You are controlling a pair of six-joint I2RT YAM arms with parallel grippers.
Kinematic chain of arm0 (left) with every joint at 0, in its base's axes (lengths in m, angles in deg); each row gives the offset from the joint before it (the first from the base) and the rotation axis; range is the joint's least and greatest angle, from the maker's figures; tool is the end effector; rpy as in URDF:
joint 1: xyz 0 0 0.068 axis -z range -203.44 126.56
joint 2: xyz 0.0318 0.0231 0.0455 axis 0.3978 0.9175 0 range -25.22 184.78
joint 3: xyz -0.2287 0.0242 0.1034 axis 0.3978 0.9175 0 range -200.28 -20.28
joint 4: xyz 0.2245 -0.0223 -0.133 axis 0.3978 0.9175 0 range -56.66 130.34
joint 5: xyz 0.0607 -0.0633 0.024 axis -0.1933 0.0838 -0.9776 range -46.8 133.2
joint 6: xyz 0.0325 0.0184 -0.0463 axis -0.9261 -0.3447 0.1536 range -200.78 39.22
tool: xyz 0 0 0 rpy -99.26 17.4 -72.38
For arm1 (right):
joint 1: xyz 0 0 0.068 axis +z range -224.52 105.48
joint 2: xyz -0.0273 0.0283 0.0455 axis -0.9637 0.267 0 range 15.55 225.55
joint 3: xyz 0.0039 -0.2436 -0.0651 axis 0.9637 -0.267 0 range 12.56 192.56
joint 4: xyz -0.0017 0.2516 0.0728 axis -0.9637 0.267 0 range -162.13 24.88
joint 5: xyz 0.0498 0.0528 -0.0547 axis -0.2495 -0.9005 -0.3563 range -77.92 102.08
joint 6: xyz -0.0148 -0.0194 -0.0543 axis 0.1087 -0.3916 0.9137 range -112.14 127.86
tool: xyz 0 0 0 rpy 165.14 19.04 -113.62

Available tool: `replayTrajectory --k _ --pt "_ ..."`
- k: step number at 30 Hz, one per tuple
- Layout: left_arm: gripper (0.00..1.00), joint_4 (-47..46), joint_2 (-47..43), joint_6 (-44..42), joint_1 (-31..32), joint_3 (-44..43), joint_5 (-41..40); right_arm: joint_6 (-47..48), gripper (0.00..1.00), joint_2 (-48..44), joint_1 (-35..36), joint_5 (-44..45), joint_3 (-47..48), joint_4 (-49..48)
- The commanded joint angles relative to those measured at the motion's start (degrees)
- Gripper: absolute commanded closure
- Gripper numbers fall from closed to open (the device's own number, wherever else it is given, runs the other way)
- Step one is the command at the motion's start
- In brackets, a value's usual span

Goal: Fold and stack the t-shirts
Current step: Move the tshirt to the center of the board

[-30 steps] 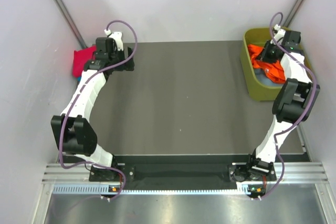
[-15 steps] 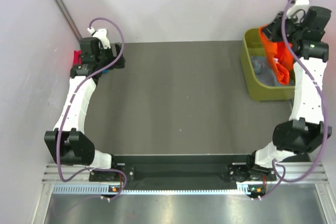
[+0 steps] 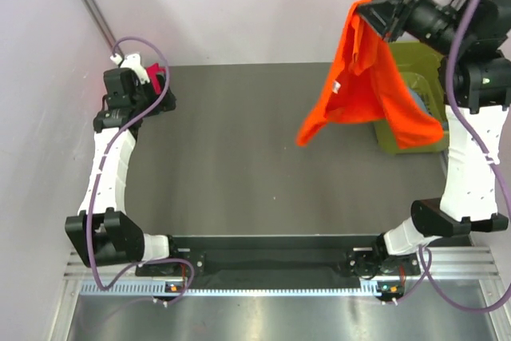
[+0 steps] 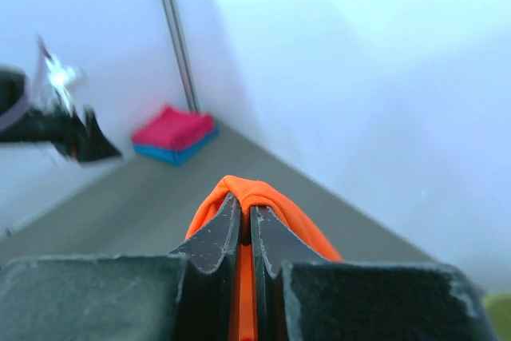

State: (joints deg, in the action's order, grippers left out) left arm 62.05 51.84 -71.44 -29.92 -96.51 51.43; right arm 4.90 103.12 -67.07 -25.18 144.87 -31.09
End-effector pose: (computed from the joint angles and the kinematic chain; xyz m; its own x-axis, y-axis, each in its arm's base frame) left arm 0.3126 0.0292 0.3486 -0.4854 -0.2167 -0.8470 -0.0676 0.9752 -0.2108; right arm 0.2447 0.0586 0.5784 0.0279 0.0451 -0.9986 -0.7046 0.7095 0.0124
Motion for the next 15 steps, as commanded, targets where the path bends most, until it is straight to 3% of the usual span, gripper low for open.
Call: replayTrajectory --k 1,4,8,15 --pt "0.11 -1.73 -3.4 1.11 -0.81 1.08 1.96 -13.19 1.0 1.9 0.38 -1.42 6.37 -12.45" --pt "0.11 -1.99 -3.4 1.9 -1.69 1.52 4.07 -15.67 1.0 3.13 1.61 0.16 10.33 -17.47" --pt "0.12 -2.34 -3.32 2.52 -2.92 0.91 4.87 -18.74 1.0 4.01 3.36 -0.88 8.84 -21.35" --pt "0.12 -2.43 -4.72 4.45 -6.17 2.22 6.36 -17.69 1.0 6.91 16.36 -2.21 8.66 -21.52"
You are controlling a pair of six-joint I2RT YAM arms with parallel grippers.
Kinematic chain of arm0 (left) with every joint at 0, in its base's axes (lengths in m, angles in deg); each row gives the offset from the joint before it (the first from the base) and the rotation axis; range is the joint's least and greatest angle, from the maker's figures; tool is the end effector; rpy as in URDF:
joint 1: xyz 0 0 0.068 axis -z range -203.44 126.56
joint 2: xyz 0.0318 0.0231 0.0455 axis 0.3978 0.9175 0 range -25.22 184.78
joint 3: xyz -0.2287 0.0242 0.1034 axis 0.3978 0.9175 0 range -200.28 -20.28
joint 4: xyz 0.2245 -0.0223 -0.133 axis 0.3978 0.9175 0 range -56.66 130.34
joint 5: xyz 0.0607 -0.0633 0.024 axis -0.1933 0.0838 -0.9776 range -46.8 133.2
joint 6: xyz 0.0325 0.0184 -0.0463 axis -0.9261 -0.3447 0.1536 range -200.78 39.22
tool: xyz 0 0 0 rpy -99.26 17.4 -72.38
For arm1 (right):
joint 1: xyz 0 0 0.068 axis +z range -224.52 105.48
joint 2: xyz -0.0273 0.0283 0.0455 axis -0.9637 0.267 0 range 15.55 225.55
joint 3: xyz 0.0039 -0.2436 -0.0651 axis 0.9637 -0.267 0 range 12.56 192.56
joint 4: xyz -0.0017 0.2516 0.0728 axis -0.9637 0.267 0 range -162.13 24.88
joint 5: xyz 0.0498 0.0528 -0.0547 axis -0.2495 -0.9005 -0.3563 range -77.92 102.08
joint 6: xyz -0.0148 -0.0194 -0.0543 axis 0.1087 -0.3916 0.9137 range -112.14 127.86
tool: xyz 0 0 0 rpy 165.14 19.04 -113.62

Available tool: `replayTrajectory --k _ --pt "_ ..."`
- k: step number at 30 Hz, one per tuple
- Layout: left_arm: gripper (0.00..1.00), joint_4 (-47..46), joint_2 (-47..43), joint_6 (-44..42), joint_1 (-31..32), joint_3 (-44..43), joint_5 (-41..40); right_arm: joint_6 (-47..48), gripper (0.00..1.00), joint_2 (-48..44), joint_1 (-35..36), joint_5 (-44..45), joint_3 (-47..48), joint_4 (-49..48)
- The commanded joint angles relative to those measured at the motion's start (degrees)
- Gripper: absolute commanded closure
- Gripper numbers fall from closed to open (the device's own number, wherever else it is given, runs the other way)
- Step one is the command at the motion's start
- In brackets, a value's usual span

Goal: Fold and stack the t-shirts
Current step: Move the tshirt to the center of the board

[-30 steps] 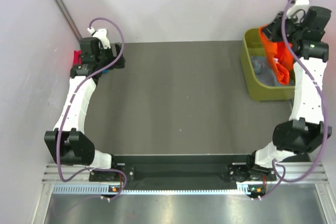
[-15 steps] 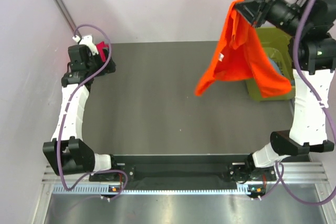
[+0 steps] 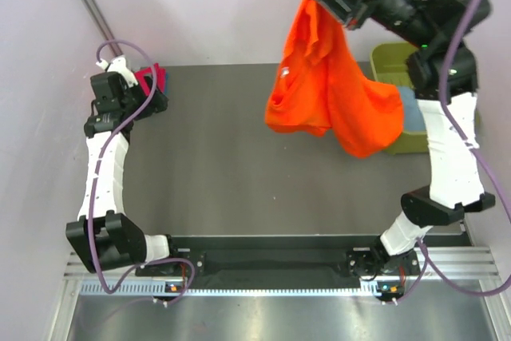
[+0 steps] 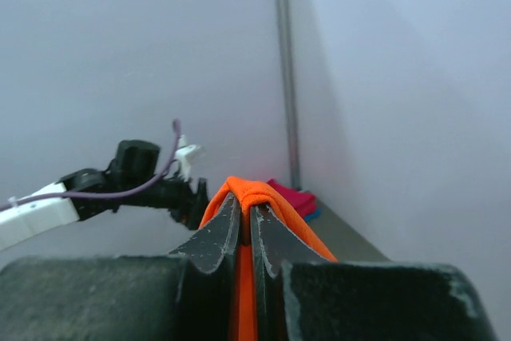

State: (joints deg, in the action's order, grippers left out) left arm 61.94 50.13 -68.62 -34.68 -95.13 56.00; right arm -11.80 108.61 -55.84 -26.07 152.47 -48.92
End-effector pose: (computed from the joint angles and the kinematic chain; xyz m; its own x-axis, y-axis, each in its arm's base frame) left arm 0.3024 0.0502 0.3494 -0.4663 -0.3020 -0.8314 -0.1007 0.9519 -0.2893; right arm 0.2341 0.1075 0.6194 0.0929 0.3107 -0.9460 -0.8698 0.4877 0.0748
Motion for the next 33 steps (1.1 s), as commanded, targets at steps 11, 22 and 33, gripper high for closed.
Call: replayTrajectory --k 11,22,33 --pt "0.13 -1.88 -7.15 2.69 -3.6 5.15 3.11 -1.87 1.0 9.42 17.44 2.02 9.14 -9.39" --pt "0.13 -2.67 -7.41 4.27 -5.54 6.65 4.34 -2.22 1.0 7.67 21.14 3.27 2.67 -14.49" --pt "0.14 -1.71 -9.7 4.89 -6.51 9.28 6.1 10.48 1.0 6.36 25.88 8.88 12.23 -19.41"
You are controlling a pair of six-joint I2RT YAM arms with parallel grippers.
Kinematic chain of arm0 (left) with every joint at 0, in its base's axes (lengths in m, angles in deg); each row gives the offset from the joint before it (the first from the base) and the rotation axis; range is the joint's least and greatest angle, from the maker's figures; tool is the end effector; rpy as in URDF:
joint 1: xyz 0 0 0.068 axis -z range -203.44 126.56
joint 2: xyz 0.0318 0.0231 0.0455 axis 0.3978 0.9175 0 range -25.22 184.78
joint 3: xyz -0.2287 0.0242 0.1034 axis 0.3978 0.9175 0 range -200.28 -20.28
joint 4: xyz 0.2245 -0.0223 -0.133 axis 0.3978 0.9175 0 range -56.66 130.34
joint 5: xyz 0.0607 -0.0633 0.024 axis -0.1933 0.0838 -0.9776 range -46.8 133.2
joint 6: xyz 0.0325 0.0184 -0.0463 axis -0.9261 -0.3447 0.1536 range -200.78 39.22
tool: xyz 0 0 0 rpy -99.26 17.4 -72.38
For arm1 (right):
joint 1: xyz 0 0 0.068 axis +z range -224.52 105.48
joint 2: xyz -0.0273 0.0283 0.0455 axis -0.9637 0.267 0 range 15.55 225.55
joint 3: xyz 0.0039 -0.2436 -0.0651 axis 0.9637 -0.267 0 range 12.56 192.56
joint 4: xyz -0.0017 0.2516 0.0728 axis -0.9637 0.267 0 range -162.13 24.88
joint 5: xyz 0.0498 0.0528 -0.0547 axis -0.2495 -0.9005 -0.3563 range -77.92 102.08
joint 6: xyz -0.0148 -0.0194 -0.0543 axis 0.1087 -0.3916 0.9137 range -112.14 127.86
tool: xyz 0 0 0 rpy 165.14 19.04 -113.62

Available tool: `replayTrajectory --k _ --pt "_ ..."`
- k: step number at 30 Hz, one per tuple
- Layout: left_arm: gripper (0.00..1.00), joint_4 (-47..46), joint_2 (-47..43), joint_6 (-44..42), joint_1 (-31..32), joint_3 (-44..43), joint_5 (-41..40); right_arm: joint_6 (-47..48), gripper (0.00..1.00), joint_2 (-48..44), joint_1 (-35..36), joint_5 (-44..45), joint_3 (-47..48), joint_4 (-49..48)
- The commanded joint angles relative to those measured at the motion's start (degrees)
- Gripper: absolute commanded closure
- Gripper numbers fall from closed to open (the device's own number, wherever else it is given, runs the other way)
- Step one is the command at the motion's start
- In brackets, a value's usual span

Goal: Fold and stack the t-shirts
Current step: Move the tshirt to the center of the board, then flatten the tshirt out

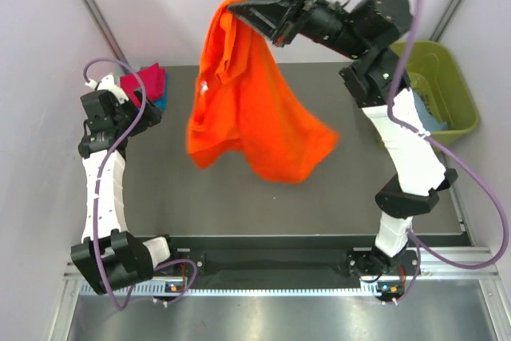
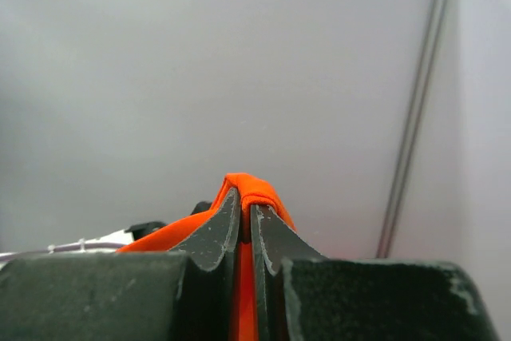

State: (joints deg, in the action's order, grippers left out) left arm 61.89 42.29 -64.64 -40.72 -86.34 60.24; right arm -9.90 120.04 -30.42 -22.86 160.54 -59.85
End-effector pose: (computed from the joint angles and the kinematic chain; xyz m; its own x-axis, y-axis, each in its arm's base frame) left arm 0.2657 0.0693 0.3336 -0.4471 -0.4174 -0.7911 -0.1728 0.9081 -0.3814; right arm 0.2062 0.2345 0.6178 0.0732 0.4192 -0.9049 -0.9918 0.1261 -0.0219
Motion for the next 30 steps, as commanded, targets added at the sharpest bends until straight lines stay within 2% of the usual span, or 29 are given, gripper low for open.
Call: replayTrajectory --k 1,3,4,6,7,9,10,12,13,16,23,30 --pt "0.14 -1.66 -1.76 1.0 -0.48 0.41 2.03 10.36 1.0 -7.17 0.46 6.98 1.89 -9.89" --pt "0.14 -1.92 -1.5 1.26 -0.65 0.06 2.03 15.7 1.0 -7.72 0.46 8.21 1.78 -8.68" --pt "0.14 -1.93 -1.41 1.26 -0.91 -0.38 2.21 17.3 1.0 -8.33 0.46 8.48 0.3 -5.62" --pt "0.14 -2.01 -1.06 1.52 -1.09 -0.73 2.3 26.32 1.0 -10.17 0.38 9.1 -5.39 -2.27" --pt "0.14 -2.1 -0.97 1.61 -1.18 -1.0 2.39 28.55 1.0 -13.23 0.12 9.53 -14.99 -2.08" --pt "0.14 -2.1 -0.97 1.87 -1.09 -1.26 2.65 32.94 1.0 -16.84 -1.99 9.98 -26.98 -3.12" --pt "0.14 -2.1 -0.97 1.96 -1.27 -1.52 2.74 34.01 1.0 -19.64 -2.95 10.24 -38.96 -4.87" --pt "0.14 -2.1 -1.06 2.23 -1.27 -1.7 3.0 36.29 1.0 -20.81 -7.25 9.98 -49.06 -5.77" --pt "0.14 -2.19 -0.97 2.31 -1.18 -1.79 3.26 36.91 1.0 -20.55 -8.75 9.89 -57.02 -5.51" --pt "0.14 -2.1 -0.71 2.67 -1.27 -1.79 4.14 37.71 1.0 -16.53 -15.69 11.03 -67.78 -3.67" --pt "0.14 -0.78 -0.45 1.26 -1.27 -1.7 6.24 30.42 1.0 -7.64 -33.26 15.94 -69.76 -0.58" --pt "0.15 0.97 0.0 1.44 -1.18 0.06 8.36 23.76 1.0 -6.84 -37.68 23.33 -65.98 3.45"
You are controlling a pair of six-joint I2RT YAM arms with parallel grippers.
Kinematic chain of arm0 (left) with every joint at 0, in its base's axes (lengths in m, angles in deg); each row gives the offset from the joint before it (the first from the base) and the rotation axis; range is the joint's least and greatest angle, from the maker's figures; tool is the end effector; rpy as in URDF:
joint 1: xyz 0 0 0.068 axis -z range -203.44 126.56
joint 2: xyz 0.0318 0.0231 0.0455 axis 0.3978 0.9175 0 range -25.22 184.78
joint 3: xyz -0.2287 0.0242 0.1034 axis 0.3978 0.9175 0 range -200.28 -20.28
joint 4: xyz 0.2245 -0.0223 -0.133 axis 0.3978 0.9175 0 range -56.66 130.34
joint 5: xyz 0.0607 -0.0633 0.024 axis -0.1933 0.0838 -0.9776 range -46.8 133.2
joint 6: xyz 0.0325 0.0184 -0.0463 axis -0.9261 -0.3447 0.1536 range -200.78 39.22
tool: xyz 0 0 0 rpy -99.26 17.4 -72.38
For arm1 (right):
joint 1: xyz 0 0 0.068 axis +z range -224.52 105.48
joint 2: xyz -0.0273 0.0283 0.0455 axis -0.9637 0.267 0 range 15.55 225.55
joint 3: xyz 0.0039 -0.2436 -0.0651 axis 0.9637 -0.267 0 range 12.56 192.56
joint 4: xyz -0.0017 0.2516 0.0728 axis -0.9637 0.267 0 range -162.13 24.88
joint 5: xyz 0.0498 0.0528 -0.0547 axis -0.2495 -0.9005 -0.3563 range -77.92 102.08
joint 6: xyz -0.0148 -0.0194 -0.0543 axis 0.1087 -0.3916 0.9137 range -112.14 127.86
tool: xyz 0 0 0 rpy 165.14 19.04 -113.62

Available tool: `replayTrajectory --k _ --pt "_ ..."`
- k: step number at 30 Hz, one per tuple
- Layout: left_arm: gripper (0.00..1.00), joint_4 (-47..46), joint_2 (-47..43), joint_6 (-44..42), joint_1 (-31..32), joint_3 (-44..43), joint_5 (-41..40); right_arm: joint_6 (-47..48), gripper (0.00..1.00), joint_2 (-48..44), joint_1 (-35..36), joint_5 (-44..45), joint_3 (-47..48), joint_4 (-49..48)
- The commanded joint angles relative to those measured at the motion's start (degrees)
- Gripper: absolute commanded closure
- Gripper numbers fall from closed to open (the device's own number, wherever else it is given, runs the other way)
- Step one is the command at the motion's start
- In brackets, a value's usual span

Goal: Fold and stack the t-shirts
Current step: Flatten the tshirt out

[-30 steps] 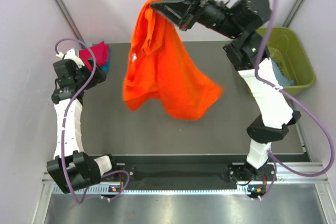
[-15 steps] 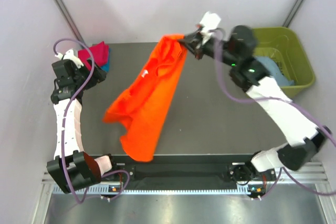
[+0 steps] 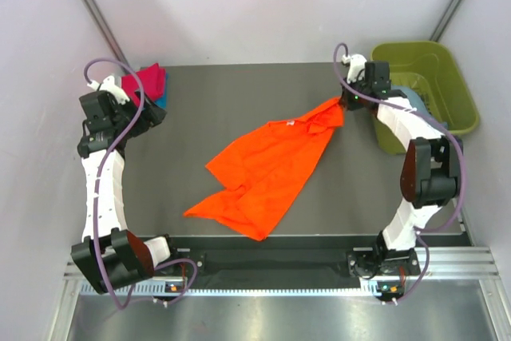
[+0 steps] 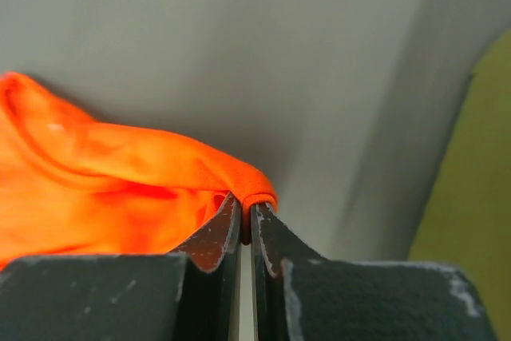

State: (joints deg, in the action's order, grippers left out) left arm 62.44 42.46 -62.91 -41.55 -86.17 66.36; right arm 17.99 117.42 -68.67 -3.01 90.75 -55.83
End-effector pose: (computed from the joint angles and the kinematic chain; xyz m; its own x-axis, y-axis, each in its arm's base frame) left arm 0.2647 0.0685 0.3317 -0.4752 -0.4522 -0.7548 -0.1164 0.8826 -0.4555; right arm 0.4045 0.0528 0.2328 -0.5768 -0.2297 -0.7839 -0.4046 0.9140 0.0298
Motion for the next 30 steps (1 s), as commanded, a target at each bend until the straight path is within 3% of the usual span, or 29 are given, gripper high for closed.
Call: replayTrajectory --k 1,2,3,5,8,12,18,23,30 --pt "0.15 0.86 -0.27 -0.29 -0.44 -0.03 2.24 -4.33 1.0 -5.09 0.57 3.32 3.81 0.13" --pt "0.15 1.13 -0.09 -0.46 -0.35 -0.03 2.24 -3.81 1.0 -5.44 1.27 -0.6 3.81 0.92" --pt "0.15 1.48 -0.09 -0.55 -0.44 -0.03 2.42 -1.19 0.75 -5.8 2.32 -1.68 3.98 3.02" --pt "0.15 2.62 0.0 -0.47 -0.26 0.32 3.2 3.12 0.49 -6.06 6.86 -2.48 4.95 6.01" --pt "0.16 4.81 -0.35 0.06 0.44 2.34 5.05 10.42 0.3 -6.68 11.89 -6.51 5.13 8.84" --pt "0.16 8.77 -0.88 -1.78 4.12 5.15 4.0 15.43 0.27 -5.1 17.08 -10.83 8.89 12.34" --pt "0.16 12.37 -0.71 -2.05 5.01 9.54 3.65 16.67 0.28 5.0 22.54 -16.45 21.02 19.46" --pt "0.19 14.4 -0.27 -2.66 5.01 11.66 1.1 17.29 0.27 14.58 27.28 -17.69 30.51 22.29" --pt "0.2 14.49 1.4 -0.74 5.01 13.06 4.07 18.25 0.27 25.56 31.33 -18.57 39.74 26.94"
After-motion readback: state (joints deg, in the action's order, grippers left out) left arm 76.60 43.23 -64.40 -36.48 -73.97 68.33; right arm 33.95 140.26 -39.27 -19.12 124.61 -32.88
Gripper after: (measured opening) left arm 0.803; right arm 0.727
